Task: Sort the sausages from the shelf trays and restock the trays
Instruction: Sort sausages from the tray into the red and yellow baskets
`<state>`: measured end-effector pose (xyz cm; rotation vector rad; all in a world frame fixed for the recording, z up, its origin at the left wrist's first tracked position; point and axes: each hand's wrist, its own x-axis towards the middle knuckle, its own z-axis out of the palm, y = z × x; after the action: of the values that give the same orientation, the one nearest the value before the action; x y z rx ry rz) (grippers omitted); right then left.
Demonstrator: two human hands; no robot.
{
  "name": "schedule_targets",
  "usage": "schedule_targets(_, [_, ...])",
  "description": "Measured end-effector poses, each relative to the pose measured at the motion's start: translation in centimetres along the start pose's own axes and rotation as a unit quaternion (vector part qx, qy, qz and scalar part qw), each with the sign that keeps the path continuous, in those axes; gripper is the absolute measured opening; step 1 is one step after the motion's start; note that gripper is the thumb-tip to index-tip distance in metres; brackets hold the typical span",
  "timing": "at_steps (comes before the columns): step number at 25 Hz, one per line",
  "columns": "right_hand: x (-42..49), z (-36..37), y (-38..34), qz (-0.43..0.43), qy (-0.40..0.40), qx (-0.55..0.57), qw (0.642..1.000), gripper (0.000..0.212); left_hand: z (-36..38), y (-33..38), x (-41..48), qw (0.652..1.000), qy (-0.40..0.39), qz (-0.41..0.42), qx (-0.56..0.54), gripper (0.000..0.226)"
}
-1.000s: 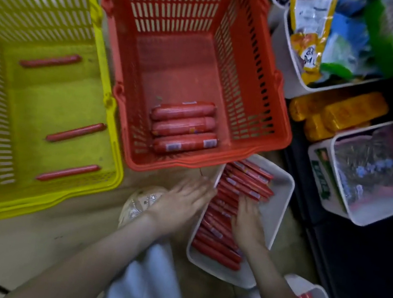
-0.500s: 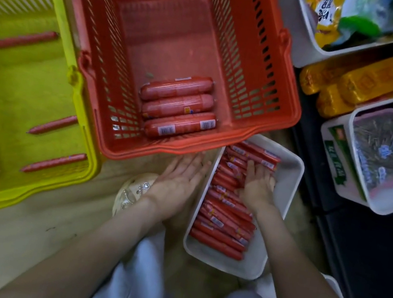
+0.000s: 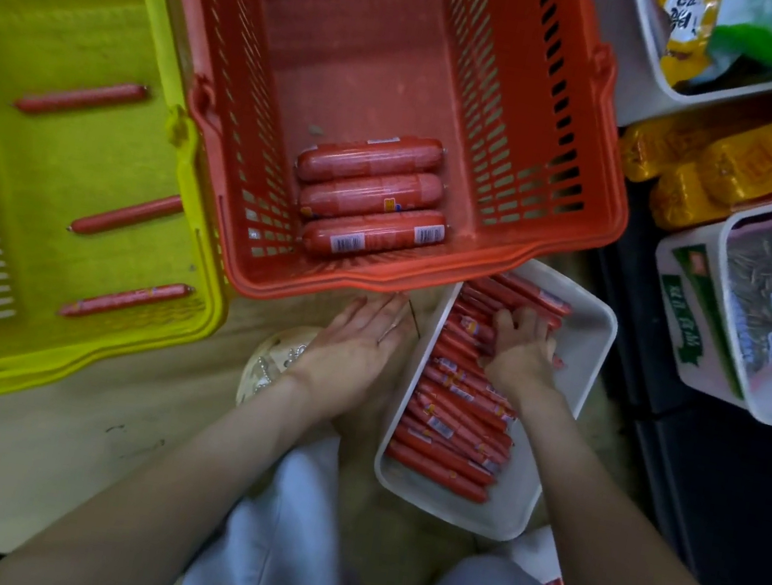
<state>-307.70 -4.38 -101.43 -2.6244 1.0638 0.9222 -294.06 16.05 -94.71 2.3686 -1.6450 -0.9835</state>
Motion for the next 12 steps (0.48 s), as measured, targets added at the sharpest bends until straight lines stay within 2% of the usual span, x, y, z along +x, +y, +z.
schedule_targets(4, [-0.9,0.1,0.1,-0.010,-0.035,0.075,0.997,0.045,-0.7,0.4,-0.2,0.997,-0.012,-0.006,-0.071,0.056])
schedule_targets(7, [-3.6,-1.9,-0.3,0.002,-0.027,0.228,0.973,0.038,-2.3,1.1,-0.5,0.971,-0.014,-0.049,-0.235,0.047])
schedule_targets(8, [-5.1,-3.3,-0.8,0.023,-0.012,0.313,0.949,0.035,-2.9,1.3,-0.9,0.953,-0.013,-0.063,-0.296,0.044])
schedule_targets(9, [-6.7,-5.3,-1.5,0.046,-0.001,0.412,0.910,0.030,-3.9,1.6,-1.3,0.927,-0.012,-0.074,-0.367,0.041])
schedule_targets(10, [-8.2,-7.6,-2.3,0.062,-0.002,0.515,0.855,0.027,-5.0,2.0,-1.8,0.889,-0.015,-0.082,-0.451,0.038])
schedule_targets(12, [-11.3,-12.1,-3.9,0.051,-0.032,0.692,0.719,0.030,-7.7,2.7,-2.5,0.789,-0.039,-0.081,-0.607,0.037])
